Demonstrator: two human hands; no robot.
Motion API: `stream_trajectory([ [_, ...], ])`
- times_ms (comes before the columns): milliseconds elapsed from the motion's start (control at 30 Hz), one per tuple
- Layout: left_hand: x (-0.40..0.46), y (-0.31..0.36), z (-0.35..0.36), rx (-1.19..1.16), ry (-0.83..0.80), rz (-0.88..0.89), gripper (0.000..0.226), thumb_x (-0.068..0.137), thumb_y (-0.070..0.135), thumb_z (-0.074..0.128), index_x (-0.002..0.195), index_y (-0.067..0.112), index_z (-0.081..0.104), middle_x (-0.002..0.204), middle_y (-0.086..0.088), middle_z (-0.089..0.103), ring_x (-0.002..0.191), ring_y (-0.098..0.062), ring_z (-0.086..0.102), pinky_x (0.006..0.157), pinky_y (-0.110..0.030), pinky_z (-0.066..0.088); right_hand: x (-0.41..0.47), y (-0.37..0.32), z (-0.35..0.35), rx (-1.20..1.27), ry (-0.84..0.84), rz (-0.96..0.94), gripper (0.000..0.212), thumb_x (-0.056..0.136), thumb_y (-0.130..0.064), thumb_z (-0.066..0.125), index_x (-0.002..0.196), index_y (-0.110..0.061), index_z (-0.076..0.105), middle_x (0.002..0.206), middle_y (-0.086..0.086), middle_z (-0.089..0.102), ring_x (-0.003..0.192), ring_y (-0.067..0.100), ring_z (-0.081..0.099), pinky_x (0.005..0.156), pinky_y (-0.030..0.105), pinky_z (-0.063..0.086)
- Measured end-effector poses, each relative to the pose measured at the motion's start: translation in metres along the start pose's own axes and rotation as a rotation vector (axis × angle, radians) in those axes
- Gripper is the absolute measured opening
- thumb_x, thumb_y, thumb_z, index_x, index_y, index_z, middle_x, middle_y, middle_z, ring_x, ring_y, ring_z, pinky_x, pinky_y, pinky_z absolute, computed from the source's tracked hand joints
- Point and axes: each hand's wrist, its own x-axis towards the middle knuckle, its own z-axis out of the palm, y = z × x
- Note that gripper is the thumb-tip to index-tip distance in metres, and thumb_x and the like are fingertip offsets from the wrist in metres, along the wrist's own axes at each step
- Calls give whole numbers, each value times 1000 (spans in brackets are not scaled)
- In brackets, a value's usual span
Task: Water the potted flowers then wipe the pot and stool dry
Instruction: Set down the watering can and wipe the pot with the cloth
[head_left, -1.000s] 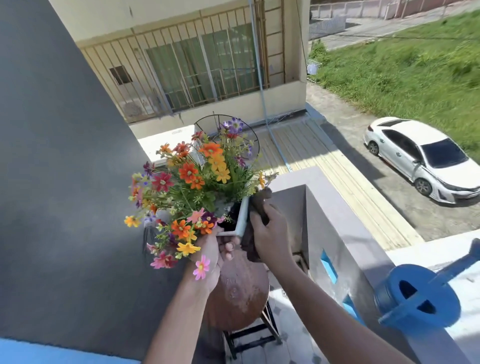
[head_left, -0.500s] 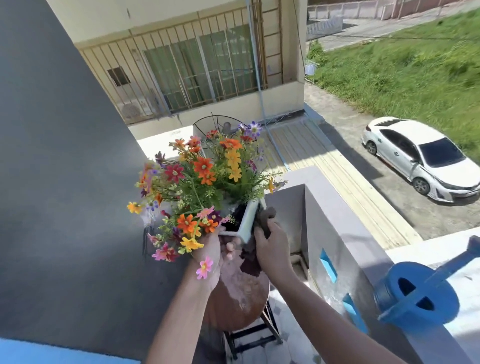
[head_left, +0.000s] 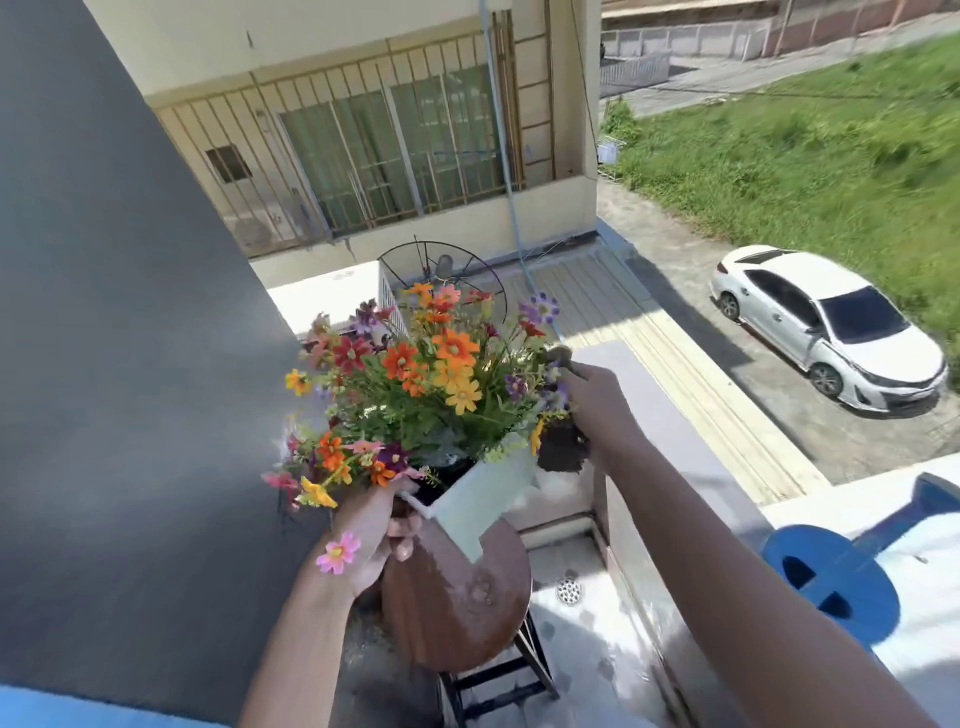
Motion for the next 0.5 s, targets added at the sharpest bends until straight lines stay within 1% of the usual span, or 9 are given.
stream_trajectory([
  [67,4,4,-11,7,-6,13,24,96,5,44,73,6,51,44,-8,41,21,-7,32,27,-12,24,-1,-9,-8,16,-102,58,35,93,-3,48,60,-14,55,47,-2,45,42,14,42,49,24,37],
  [133,5,9,-20,18,-12,15,26,95,6,42,70,6,48,38,-5,37,19,-7,28,26,-11,23,-9,-13,-7,14,-244,115,51,94,0,39,47,-19,44,36,-9,36,29,6,30,39,16,28],
  [200,4,17,-23,43,8,15,28,96,6,40,69,6,47,29,-1,34,17,-8,25,26,-9,20,-14,-17,-9,-1,-332,173,56,95,-3,39,42,-21,43,36,-7,37,29,6,31,43,20,27],
  [267,3,22,-24,77,41,30,30,97,6,37,68,6,46,27,-1,33,18,-9,25,28,-7,19,-13,-19,-10,-64,-393,189,50,95,0,41,50,-21,46,44,-6,43,38,7,38,52,29,29],
  [300,4,22,-24,100,53,41,31,97,4,35,68,7,47,28,-2,33,19,-9,25,30,-7,20,-13,-18,-9,-137,-404,169,44,95,3,42,58,-20,47,53,-6,47,46,8,42,54,31,33],
  [333,5,22,-24,138,60,51,32,97,3,34,67,8,47,29,-1,33,21,-10,25,31,-9,20,-17,-19,-9,-200,-396,158,39,96,6,43,65,-19,47,62,-4,50,54,8,45,56,29,40],
  [400,8,19,-23,226,61,83,36,96,2,32,63,9,45,32,0,32,27,-11,25,35,-16,20,-23,-19,-7,-259,-331,137,38,96,9,46,70,-19,45,71,-3,48,61,5,45,52,11,44],
  [467,12,13,-22,293,52,118,36,95,2,31,64,8,47,36,0,34,33,-12,27,37,-20,21,-24,-14,-3,-179,-251,89,42,93,13,48,72,-23,42,69,-6,47,59,6,45,47,10,43],
  [500,13,11,-20,299,55,133,33,95,3,31,68,7,49,41,-1,36,36,-13,30,37,-21,23,-22,-8,-1,-118,-219,77,45,91,17,46,70,-22,39,62,-7,45,55,9,40,42,15,40],
])
